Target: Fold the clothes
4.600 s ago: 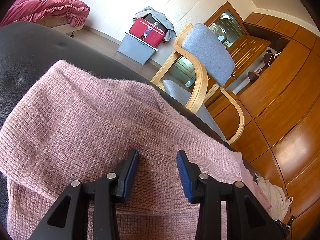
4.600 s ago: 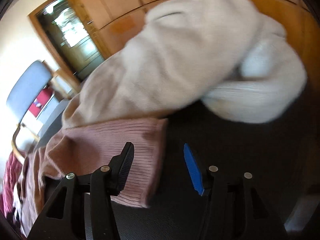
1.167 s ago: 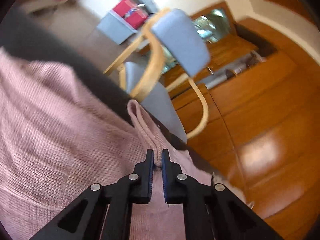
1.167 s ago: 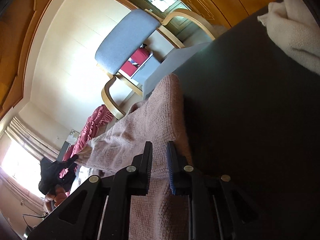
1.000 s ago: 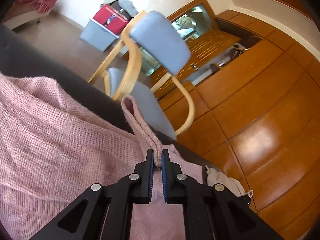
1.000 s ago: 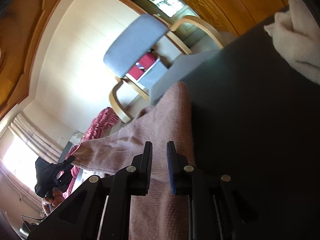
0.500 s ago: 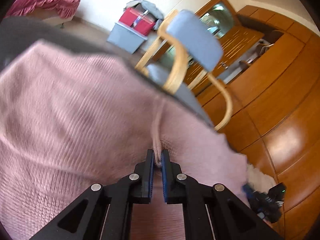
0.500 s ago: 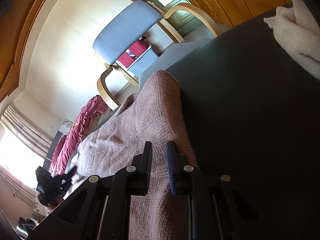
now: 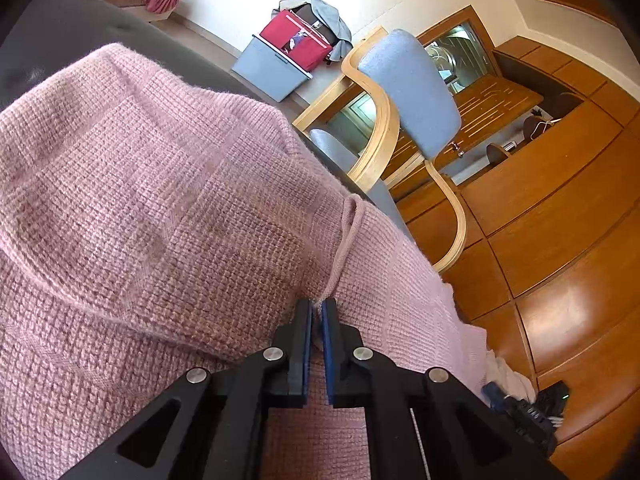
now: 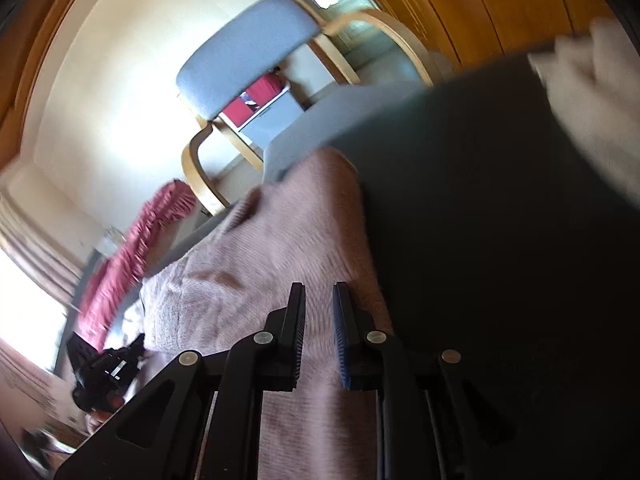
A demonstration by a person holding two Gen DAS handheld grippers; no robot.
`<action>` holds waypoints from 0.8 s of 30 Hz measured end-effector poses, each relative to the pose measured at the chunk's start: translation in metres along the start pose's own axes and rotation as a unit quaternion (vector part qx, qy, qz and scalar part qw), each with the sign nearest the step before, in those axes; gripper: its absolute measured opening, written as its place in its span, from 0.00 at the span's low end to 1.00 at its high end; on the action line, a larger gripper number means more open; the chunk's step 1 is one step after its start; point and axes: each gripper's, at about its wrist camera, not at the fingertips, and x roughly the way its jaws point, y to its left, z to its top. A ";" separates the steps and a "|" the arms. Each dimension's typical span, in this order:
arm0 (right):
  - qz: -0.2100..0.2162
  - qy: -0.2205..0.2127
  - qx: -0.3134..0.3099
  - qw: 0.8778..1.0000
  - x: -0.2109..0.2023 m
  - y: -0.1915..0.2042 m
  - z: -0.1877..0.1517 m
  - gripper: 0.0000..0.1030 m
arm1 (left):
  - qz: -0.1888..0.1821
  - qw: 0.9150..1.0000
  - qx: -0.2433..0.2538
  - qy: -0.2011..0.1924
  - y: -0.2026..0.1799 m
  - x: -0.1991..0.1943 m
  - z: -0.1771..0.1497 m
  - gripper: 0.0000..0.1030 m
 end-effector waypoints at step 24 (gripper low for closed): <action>-0.062 0.001 0.008 0.998 0.061 -0.022 0.032 0.18 | 0.031 0.991 0.083 -0.099 -0.081 -0.039 0.000 0.06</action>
